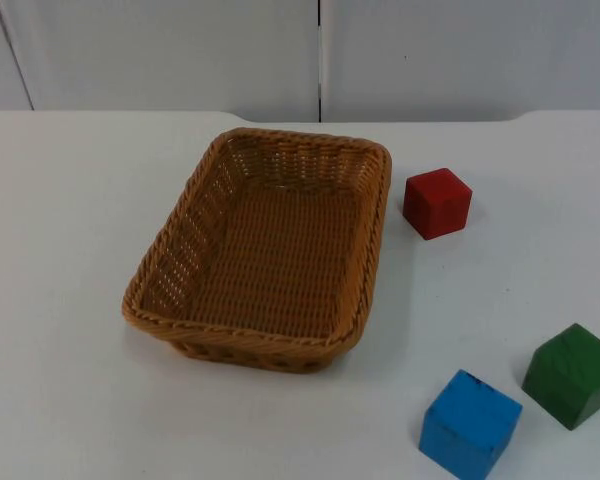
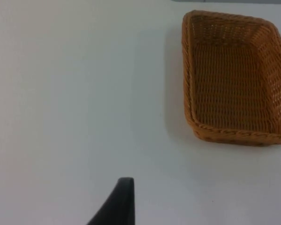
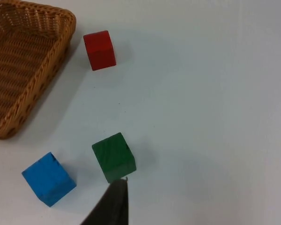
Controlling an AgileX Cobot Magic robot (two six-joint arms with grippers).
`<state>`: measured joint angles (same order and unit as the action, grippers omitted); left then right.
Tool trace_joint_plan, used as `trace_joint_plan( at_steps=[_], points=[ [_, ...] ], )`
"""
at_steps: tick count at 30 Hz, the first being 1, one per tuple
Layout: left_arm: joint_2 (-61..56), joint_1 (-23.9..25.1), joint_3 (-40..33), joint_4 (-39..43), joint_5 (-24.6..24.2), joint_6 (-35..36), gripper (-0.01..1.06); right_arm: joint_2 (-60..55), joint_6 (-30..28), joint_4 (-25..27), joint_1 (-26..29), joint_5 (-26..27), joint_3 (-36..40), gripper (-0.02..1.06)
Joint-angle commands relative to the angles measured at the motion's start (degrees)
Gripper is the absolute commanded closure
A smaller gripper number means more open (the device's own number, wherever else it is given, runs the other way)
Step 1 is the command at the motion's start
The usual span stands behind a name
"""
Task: Pick up one cube with each hand and place exactly two cubes into the same basket, leaving the remaining cube outside.
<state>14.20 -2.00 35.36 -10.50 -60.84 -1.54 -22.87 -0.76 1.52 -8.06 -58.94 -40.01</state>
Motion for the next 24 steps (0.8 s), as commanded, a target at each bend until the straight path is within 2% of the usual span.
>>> trace_joint_plan(
  at_steps=[1, 15, 24],
  points=[
    [1.25, 0.08, 0.41, -0.89, 1.01, 0.26, 0.0, -1.99, -0.31, 0.23, 0.38, 1.34, -0.98, -0.01],
    [4.06, 0.08, 0.7, -1.13, 2.53, 0.26, 0.0, -9.39, -0.58, 0.09, 0.38, 1.94, -1.12, -0.01],
    [10.24, 0.08, 4.88, -1.68, 2.75, -1.87, 0.0, -14.39, -0.88, 0.09, 0.38, 3.73, -1.12, -0.01]
  ],
)
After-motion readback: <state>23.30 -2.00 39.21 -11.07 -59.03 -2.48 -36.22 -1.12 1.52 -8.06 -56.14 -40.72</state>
